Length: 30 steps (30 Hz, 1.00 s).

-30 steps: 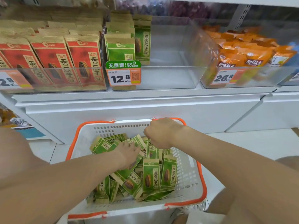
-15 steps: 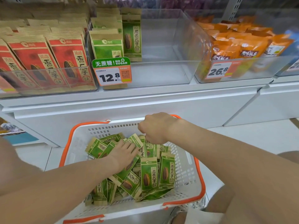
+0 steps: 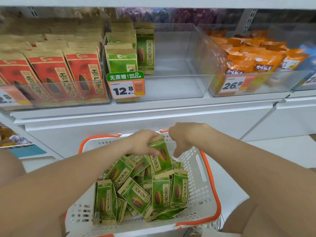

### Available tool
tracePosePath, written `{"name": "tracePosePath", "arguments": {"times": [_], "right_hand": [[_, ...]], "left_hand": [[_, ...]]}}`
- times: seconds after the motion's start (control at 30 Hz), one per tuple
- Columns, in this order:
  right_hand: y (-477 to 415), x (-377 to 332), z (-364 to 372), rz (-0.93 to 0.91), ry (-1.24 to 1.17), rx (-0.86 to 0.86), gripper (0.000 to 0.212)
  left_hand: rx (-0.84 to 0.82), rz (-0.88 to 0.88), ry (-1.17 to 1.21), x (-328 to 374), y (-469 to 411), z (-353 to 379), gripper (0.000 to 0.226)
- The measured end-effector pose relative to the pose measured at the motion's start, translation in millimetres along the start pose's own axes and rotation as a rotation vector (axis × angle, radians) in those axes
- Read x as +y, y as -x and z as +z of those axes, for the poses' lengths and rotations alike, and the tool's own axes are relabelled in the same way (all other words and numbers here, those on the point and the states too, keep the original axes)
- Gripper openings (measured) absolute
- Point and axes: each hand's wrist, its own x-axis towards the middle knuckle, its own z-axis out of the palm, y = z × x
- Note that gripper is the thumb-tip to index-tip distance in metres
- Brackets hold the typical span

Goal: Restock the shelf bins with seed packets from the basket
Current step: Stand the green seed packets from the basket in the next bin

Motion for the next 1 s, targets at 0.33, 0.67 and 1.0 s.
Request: {"name": "tracePosePath", "arguments": {"times": [0.33,0.67,1.0], "right_hand": [[19.7,53.7,-23.1,-0.038,-0.811,0.266,0.036],[42.4,46.9,-57.2,-0.166,-0.912,0.470,0.032],[44.2,28.8,-89.0,-0.353,-1.252,0.909,0.013]], "left_hand": [[0.333,0.008,0.643,26.8,30.1,-70.9,0.034],[0.600,0.022,0.086,45.2,53.3,-95.1,0.061],[0.850,0.174,0.515,89.0,63.0,-129.4,0.050]]}}
